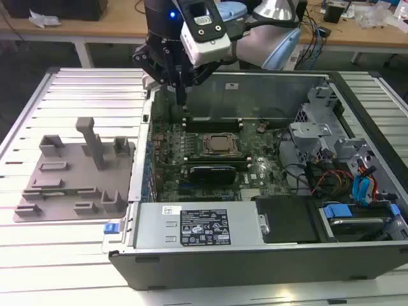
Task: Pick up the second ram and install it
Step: 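Reach for the second ram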
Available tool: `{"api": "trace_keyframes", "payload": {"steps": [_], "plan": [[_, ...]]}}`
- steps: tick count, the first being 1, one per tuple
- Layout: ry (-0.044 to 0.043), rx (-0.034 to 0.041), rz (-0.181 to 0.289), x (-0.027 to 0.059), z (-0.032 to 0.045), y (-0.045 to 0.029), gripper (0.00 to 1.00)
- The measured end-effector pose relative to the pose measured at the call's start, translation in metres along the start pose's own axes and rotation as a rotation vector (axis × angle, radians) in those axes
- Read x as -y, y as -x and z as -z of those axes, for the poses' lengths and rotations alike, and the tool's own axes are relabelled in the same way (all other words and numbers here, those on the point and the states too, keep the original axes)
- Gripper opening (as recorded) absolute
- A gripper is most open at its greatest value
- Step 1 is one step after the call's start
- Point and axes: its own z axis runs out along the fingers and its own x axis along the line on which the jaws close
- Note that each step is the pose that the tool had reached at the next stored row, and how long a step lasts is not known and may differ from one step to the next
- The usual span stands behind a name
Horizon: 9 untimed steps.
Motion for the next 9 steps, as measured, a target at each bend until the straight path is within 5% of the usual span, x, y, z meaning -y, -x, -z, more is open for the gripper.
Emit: {"api": "trace_keyframes", "payload": {"steps": [1,3,6,9], "plan": [[0.0000,0.0001,0.000,0.0004,0.0002,-0.0060,0.08],[0.0000,0.0000,0.000,0.0028,0.0010,-0.0381,0.08],[0.0000,0.0001,0.000,0.0043,0.0014,-0.0582,0.08],[0.0000,0.0001,0.000,0.0066,0.0013,-0.0871,0.08]]}}
